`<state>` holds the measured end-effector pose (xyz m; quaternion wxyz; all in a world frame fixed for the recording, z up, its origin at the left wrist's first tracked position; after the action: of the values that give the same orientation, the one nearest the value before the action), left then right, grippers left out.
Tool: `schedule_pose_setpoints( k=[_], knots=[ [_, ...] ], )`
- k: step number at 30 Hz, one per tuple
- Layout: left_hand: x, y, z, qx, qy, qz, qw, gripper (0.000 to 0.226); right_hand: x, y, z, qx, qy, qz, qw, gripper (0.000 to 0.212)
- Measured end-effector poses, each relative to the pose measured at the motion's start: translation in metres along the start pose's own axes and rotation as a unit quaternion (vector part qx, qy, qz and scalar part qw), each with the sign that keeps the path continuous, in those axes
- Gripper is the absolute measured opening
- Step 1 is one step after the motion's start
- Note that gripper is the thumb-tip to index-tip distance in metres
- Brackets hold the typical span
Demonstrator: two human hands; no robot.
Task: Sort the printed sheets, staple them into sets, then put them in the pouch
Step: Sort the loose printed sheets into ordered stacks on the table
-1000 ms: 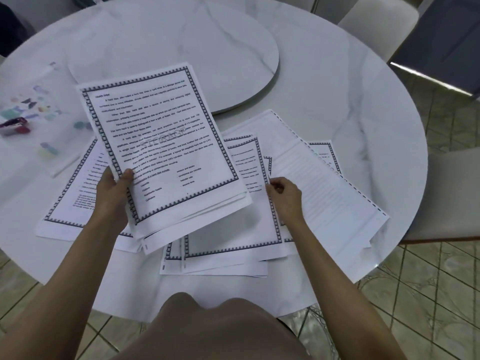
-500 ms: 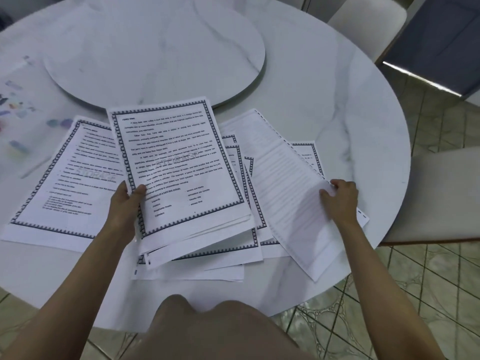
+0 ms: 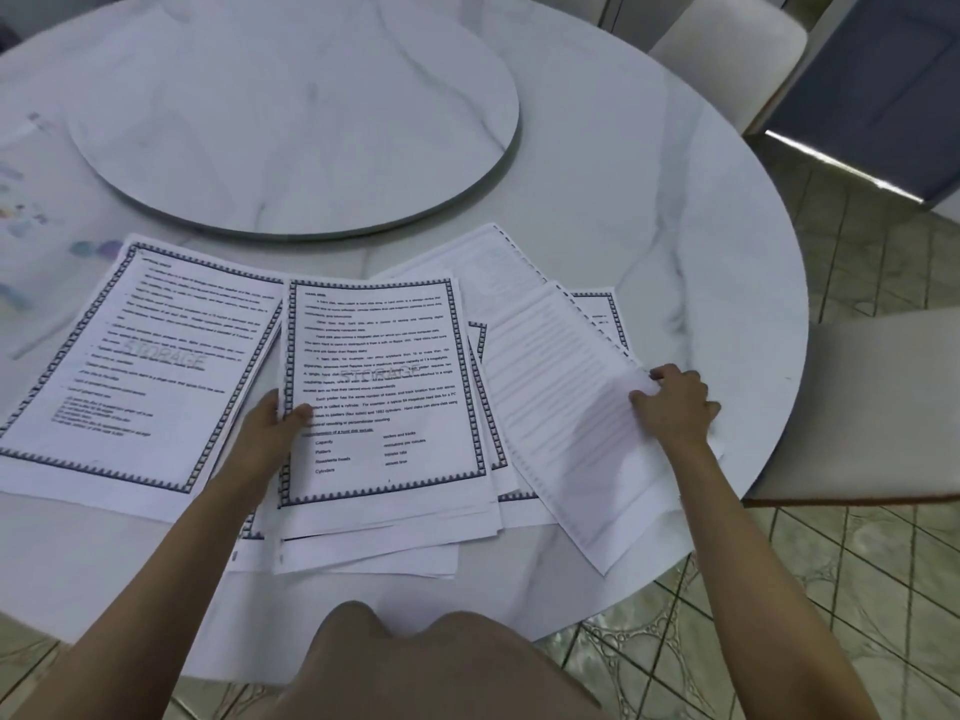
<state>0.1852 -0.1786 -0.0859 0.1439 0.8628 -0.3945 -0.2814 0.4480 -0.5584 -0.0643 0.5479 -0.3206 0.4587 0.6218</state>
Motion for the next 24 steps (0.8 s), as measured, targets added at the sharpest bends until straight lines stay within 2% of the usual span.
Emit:
schedule_pose_setpoints(
  k=[4, 10, 16, 20, 24],
  knots=[
    [0.001, 0.001, -0.002, -0.003, -0.001, -0.009, 1.0, 0.032, -0.016, -0.006, -0.001, -0.003, -0.056, -0.029, 0.998, 0.023],
    [0.002, 0.002, -0.003, -0.004, -0.009, -0.023, 1.0, 0.03, -0.062, -0.002, 0.022, -0.083, -0.146, -0.105, 0.98, 0.021],
    [0.001, 0.002, -0.002, -0.006, 0.002, -0.024, 1.0, 0.032, -0.098, 0.018, 0.081, -0.139, -0.204, -0.182, 0.952, 0.016],
    [-0.002, 0.001, 0.001, -0.009, 0.01, -0.009, 1.0, 0.028, -0.123, 0.046, 0.119, -0.233, -0.222, -0.241, 0.916, 0.015],
    [-0.005, 0.003, 0.003, -0.007, 0.014, -0.002, 1.0, 0.027, -0.11, 0.079, 0.153, -0.355, -0.184, -0.217, 0.891, 0.012]
  ],
)
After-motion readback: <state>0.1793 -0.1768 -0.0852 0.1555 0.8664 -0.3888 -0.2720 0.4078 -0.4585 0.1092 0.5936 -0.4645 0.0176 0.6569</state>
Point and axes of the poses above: each hand's wrist, its own y-axis away from the middle knuckle, its own x-axis out of the palm, z = x × y, the point moved 8 cm from there along -y, towards the middle knuckle, and after that the axes turned 5 degrees about -y, right-handed, at the moved point
